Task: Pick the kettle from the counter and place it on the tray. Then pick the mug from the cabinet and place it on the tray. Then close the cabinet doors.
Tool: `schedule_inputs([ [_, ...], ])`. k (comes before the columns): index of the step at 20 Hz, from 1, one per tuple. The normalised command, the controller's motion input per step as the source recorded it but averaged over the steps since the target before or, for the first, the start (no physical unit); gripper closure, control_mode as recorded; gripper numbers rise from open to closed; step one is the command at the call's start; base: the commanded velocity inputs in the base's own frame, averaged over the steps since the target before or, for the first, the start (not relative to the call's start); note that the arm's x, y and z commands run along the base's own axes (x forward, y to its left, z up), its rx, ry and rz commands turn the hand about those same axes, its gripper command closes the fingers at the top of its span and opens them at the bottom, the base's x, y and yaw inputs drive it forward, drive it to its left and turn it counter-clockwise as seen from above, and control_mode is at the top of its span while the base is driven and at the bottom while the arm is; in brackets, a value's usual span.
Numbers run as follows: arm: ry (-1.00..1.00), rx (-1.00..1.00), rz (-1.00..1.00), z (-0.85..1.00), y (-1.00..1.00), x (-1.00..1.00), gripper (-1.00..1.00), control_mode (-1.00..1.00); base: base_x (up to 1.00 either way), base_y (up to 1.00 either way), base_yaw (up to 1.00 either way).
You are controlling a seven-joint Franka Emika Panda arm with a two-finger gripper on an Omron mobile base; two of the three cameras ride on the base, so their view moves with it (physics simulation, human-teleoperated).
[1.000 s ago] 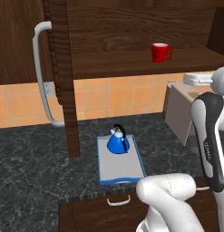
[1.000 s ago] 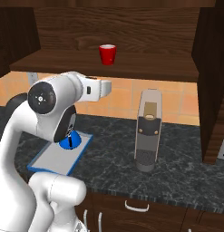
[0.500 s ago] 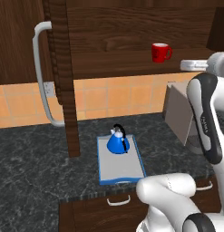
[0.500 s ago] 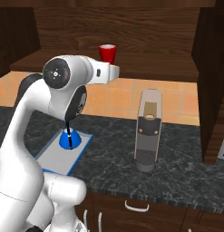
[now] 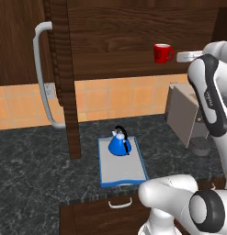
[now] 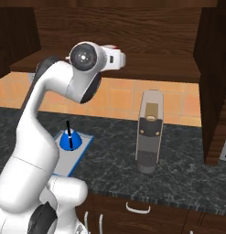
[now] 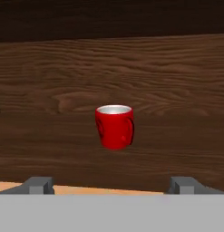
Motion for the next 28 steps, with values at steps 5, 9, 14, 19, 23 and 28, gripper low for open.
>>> schedule_inputs([
  [5, -0.13, -0.04, 0.11, -0.01, -0.08, 0.43, -1.00, -1.00, 0.00, 0.00, 0.00],
  [9, -0.05, 0.00, 0.12, -0.01, -0.04, 0.42, -1.00, -1.00, 0.00, 0.00, 0.00],
  [14, -0.01, 0.00, 0.14, -0.01, -0.03, 0.40, -1.00, -1.00, 0.00, 0.00, 0.00],
  [19, 0.00, 0.00, 0.13, 0.00, -0.06, 0.26, -1.00, -1.00, 0.00, 0.00, 0.00],
  [23, 0.00, 0.00, 0.08, 0.00, -0.08, 0.31, -1.00, -1.00, 0.00, 0.00, 0.00],
  [28, 0.00, 0.00, 0.01, 0.00, -0.12, 0.30, -1.00, -1.00, 0.00, 0.00, 0.00],
])
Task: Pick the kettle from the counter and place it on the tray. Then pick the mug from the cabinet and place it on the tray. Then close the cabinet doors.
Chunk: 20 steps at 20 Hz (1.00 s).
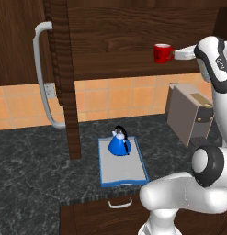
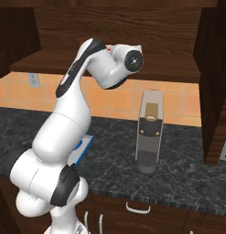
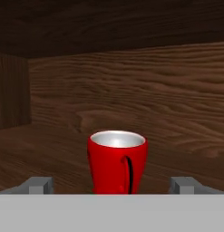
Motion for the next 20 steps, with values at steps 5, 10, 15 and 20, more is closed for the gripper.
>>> schedule_inputs([
  [5, 0.00, 0.00, 0.05, -0.02, -0.02, 0.42, -1.00, -1.00, 0.00, 0.00, 0.00],
  [10, 0.00, 0.00, 0.07, -0.12, 0.00, 0.30, -1.00, -1.00, 0.00, 0.00, 0.00],
  [15, 0.00, 0.00, 0.05, -0.19, 0.08, 0.25, -1.00, -1.00, 0.00, 0.00, 0.00],
  [20, 0.00, 0.00, 0.01, -0.01, 0.25, 0.19, -1.00, -1.00, 0.00, 0.00, 0.00],
])
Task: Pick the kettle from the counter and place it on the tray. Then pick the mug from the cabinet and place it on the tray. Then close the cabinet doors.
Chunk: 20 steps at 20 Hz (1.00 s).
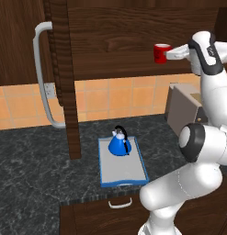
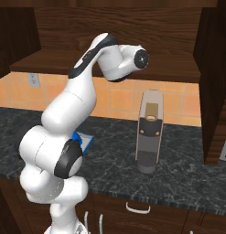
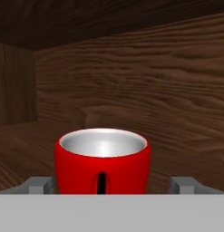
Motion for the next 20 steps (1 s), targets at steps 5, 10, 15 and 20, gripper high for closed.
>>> schedule_inputs([
  [5, 0.00, 0.00, 0.01, -0.01, 0.14, 0.05, 1.00, -1.00, 0.00, 0.00, 0.00],
  [10, 0.08, 0.00, 0.00, -0.08, 0.12, 0.01, 1.00, -1.00, 0.00, 0.00, 0.00],
  [15, 0.02, 0.00, 0.00, -0.06, 0.01, -0.02, 1.00, -1.00, 0.00, 0.00, 0.00],
  [20, 0.00, 0.00, 0.00, -0.04, 0.00, -0.14, 1.00, -1.00, 0.00, 0.00, 0.00],
])
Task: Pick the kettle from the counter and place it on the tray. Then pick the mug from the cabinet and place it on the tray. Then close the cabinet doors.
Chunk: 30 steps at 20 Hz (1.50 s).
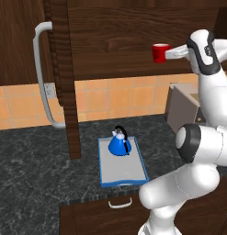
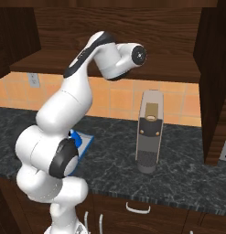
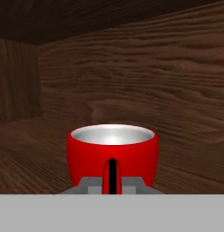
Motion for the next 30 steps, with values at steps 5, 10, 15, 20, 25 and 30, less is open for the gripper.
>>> schedule_inputs([
  [5, -0.02, 0.00, 0.00, -0.01, 0.13, -0.49, 1.00, -1.00, 0.00, 0.00, 0.00],
  [10, -0.10, 0.00, 0.05, 0.06, 0.41, -0.90, 1.00, -1.00, 0.00, 0.00, 0.00],
  [15, -0.07, 0.00, 0.07, 0.03, 0.53, -1.00, 1.00, -1.00, 0.00, 0.00, 0.00],
  [20, -0.06, 0.00, 0.09, -0.01, 0.51, -0.99, 1.00, -1.00, 0.00, 0.00, 0.00],
  [25, -0.02, 0.00, 0.14, -0.31, 0.42, -0.88, 1.00, -1.00, 0.00, 0.00, 0.00],
  [30, 0.00, -0.01, 0.16, -0.60, 0.35, -0.67, 1.00, -1.00, 0.00, 0.00, 0.00],
])
